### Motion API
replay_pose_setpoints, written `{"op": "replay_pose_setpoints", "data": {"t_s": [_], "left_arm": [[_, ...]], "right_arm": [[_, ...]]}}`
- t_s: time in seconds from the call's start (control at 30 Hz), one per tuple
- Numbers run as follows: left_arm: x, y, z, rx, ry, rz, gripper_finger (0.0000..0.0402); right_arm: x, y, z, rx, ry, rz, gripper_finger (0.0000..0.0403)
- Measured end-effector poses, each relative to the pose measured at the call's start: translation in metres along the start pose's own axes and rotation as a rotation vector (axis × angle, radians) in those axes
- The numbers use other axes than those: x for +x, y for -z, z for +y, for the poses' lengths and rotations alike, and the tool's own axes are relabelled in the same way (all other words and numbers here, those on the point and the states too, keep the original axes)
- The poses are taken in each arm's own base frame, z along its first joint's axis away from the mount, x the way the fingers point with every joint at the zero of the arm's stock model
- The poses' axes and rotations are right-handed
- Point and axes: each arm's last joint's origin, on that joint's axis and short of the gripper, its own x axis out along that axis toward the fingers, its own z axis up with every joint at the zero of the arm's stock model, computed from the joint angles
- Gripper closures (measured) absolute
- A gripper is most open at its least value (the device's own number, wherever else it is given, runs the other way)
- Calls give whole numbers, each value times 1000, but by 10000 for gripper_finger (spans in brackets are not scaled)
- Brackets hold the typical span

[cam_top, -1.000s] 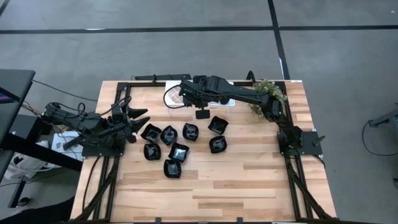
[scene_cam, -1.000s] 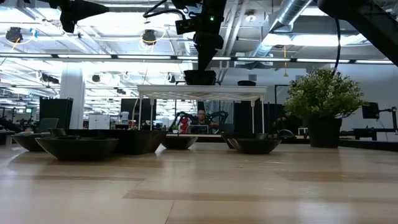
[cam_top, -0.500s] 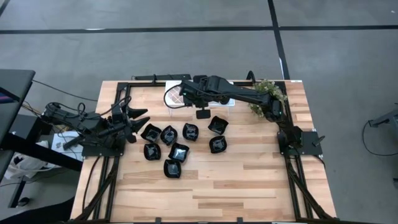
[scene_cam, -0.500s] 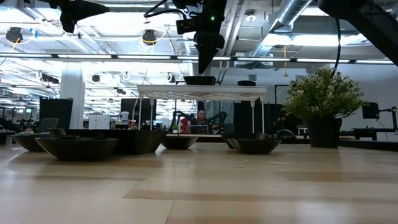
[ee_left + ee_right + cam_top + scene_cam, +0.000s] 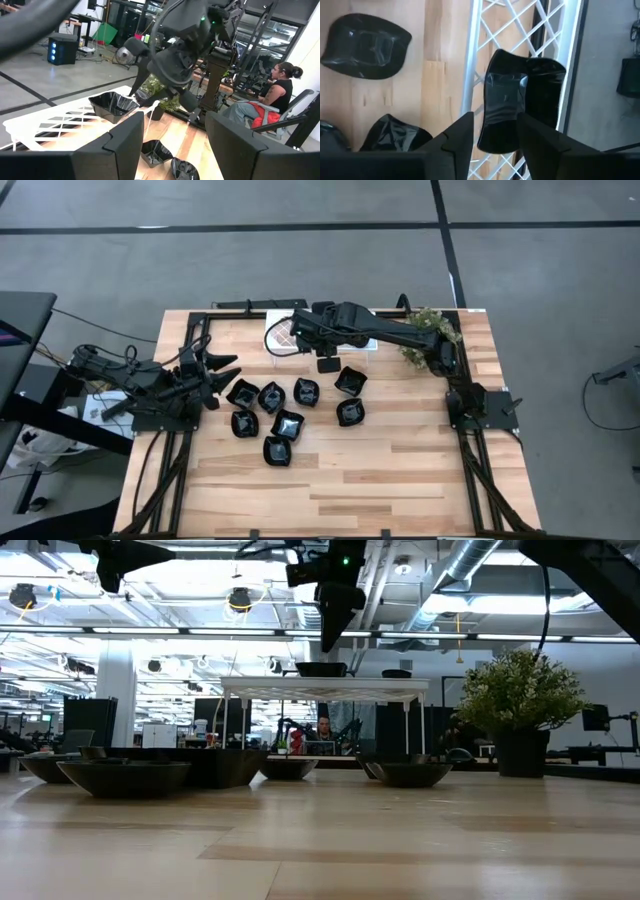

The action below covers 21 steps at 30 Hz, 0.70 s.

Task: Pick & Place Mini shaped plates
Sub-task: Stack the distorted square plate on top of the distorted square plate on the shelf

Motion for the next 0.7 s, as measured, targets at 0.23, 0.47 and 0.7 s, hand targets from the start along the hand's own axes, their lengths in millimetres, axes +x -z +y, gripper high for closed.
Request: {"op": "replay_pose_setpoints", "data": {"t_s": [0.23,0.47,0.7], "left_arm": [[0,0,0,0,0,0,187],[0,0,0,0,0,0,187],[0,0,0,0,0,0,187]], "right_arm": [[-36,7,5,35,6,-52,263],[-77,24,30,134,-125,-25,259],[-104,21,67,215,-330,-82,265]]}}
